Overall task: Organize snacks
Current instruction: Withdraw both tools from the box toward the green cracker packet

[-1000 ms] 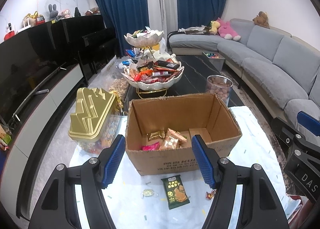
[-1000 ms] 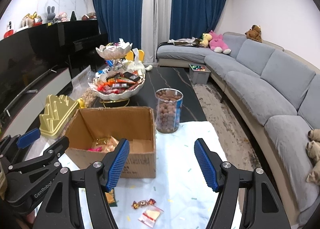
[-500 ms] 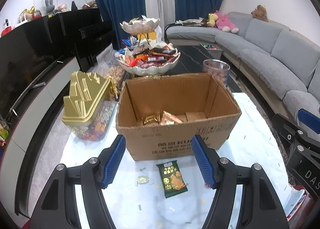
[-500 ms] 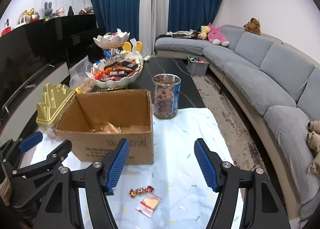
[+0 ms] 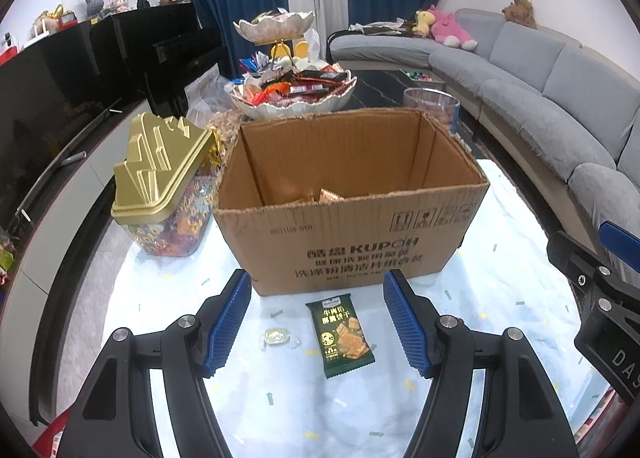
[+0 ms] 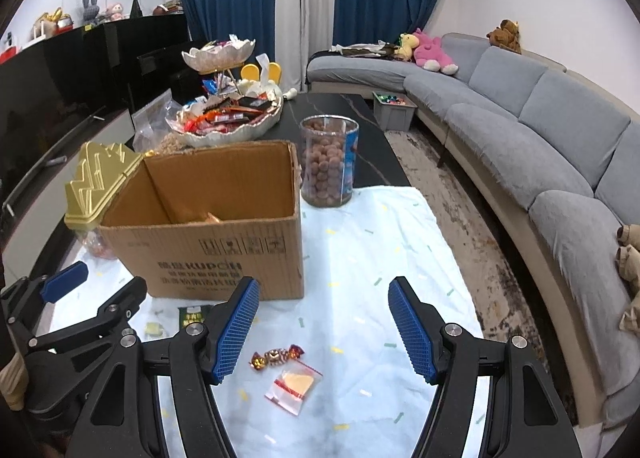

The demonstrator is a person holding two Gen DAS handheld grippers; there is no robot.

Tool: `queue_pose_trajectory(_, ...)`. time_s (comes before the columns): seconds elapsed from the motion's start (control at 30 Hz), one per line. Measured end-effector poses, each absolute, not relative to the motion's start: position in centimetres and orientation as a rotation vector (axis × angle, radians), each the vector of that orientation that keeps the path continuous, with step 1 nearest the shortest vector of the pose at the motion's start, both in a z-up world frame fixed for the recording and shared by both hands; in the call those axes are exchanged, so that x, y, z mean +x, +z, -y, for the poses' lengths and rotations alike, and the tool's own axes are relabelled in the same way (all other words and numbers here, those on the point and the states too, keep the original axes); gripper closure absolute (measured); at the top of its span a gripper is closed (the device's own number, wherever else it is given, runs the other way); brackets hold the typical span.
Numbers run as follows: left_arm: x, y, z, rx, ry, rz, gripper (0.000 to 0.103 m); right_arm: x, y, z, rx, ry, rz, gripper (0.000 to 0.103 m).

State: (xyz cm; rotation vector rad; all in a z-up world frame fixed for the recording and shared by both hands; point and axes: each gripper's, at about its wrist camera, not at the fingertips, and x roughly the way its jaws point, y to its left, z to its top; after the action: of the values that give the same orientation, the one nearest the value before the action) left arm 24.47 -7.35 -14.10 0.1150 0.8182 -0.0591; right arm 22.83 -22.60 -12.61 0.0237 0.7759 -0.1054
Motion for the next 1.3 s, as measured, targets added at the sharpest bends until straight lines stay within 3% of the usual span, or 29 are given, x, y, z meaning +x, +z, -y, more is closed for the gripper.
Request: queue_pose_trajectory(1.3,26.3,-23.9,7.8,0.100,-0.077,-1.008,0.035,23.3,-22.8,22.6,0.056,-0.129,-1.015,0.035)
